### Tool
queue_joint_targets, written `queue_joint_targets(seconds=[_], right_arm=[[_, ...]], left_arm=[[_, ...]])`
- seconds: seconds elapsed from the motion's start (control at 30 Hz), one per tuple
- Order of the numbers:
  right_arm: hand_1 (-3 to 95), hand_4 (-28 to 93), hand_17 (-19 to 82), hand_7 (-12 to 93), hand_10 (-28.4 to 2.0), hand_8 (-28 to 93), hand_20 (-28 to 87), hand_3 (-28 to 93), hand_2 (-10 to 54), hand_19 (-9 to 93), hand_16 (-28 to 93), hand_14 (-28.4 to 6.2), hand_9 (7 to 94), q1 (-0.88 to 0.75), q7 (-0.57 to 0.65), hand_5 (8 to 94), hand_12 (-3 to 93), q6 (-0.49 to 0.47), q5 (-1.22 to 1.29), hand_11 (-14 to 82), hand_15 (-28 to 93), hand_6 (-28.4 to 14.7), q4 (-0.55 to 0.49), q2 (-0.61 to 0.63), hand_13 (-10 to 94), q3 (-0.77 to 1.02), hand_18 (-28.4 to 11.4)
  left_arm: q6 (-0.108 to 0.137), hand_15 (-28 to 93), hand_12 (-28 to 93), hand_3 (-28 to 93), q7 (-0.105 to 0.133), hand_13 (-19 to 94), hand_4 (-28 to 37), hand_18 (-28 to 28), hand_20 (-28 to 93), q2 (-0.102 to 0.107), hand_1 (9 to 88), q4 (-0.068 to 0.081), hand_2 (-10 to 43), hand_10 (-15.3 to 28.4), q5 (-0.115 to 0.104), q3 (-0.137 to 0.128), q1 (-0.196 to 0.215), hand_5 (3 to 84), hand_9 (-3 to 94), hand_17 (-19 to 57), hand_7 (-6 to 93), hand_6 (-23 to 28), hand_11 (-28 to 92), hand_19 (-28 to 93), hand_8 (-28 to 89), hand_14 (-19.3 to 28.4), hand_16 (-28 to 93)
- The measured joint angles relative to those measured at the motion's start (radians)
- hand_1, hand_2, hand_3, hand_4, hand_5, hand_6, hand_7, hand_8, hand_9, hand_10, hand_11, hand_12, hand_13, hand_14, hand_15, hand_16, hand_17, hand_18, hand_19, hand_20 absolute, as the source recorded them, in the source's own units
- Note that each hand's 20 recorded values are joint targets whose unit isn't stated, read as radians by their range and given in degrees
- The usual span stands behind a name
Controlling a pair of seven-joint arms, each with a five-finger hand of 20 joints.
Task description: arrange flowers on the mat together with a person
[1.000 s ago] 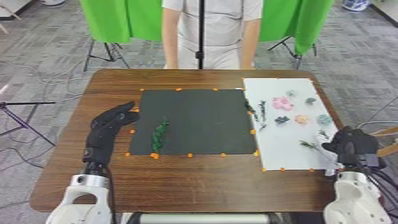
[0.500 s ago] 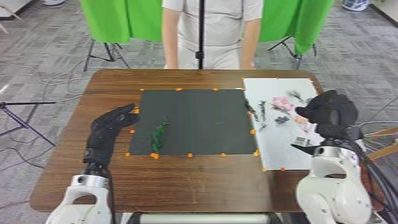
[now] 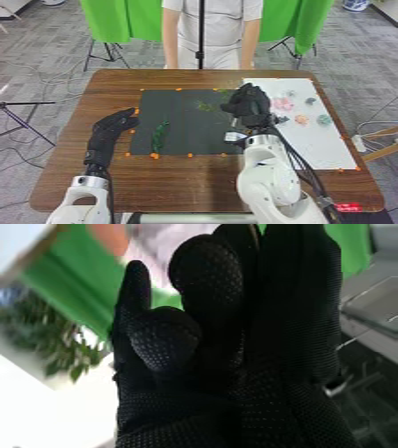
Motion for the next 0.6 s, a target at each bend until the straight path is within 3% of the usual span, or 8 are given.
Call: queue_joint_targets(seconds=[0.2,0.6], right_arm=[[88.4,39,31,25,-10.6,11,45,-28,-9.5,50,40,-12.0,90.9,0.027,0.006,88.6,34.9,-0.014,0.081,35.0,71,0.5,0.043,-0.031,75,-0.056,-16.7],[89.1,39,31,25,-10.9,11,44,-28,-9.5,51,40,-12.4,90.2,0.09,0.021,88.8,33.2,-0.011,0.131,38.4,73,0.1,0.167,-0.066,74,-0.137,-17.0]], left_arm=[[0.017,24,17,65,0.0,40,-16.1,13.9,22,0.011,31.3,0.001,-4.2,14.8,-0.012,-0.005,0.008,50.9,49.0,9.2,14.7,5.8,24,13,-4,19.0,1],[0.017,25,17,65,-0.003,39,-16.1,13.9,21,0.018,31.5,0.005,-5.0,15.4,-0.012,0.001,0.008,51.0,48.3,9.3,14.5,6.2,25,12,-4,19.0,1]])
